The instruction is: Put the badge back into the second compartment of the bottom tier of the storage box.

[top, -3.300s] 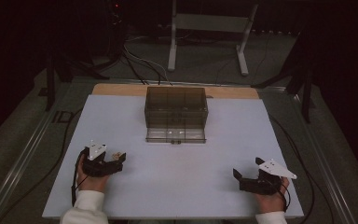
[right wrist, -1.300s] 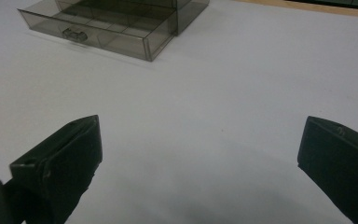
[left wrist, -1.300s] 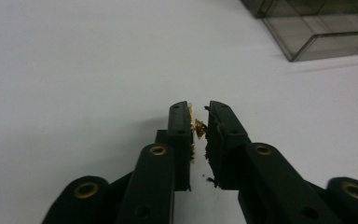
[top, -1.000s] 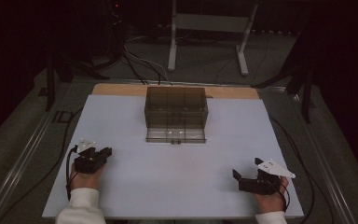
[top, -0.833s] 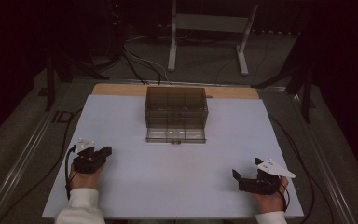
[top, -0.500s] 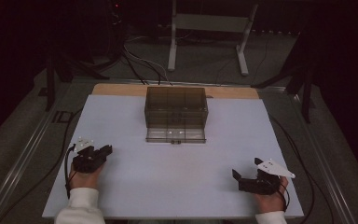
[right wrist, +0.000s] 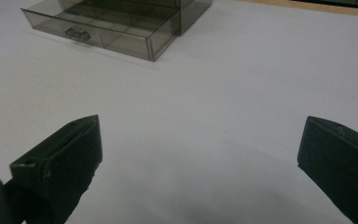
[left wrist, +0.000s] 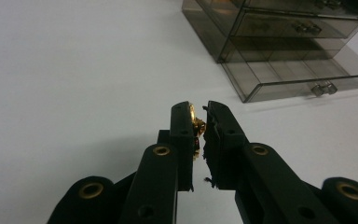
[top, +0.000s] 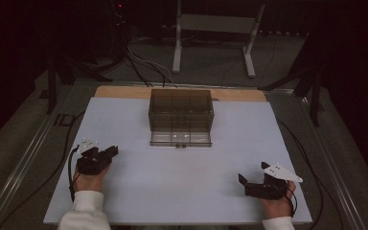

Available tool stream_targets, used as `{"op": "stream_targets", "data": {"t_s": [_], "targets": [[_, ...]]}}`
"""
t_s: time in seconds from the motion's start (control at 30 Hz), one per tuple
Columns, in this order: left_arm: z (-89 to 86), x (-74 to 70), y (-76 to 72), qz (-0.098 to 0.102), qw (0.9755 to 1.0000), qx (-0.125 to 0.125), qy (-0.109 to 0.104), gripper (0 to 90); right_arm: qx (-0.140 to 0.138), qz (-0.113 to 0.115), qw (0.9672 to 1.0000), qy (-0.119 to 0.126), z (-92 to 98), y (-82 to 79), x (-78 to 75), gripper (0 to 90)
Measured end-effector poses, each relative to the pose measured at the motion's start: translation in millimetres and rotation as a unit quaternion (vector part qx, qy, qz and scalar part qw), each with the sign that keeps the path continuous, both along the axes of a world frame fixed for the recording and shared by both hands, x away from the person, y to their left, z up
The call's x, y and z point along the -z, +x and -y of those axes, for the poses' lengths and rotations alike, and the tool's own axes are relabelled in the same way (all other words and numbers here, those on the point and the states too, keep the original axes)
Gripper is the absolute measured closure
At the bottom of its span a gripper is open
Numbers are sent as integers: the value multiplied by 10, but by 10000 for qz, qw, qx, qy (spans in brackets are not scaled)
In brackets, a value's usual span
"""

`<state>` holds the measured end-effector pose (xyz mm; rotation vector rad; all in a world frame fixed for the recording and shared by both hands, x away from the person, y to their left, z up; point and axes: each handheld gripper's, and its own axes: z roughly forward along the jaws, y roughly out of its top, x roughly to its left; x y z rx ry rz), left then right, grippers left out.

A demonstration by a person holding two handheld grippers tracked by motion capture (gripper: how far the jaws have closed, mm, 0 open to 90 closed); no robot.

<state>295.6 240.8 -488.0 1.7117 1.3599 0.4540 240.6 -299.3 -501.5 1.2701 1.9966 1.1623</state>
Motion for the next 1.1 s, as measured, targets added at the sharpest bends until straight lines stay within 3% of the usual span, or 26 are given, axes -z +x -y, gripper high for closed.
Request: {"op": "stream_targets", "data": {"t_s": [1.1], "targets": [[270, -287, 216, 274, 9989, 334, -195, 825, -18, -8, 10000, -12, 1, 11, 9, 1]]}}
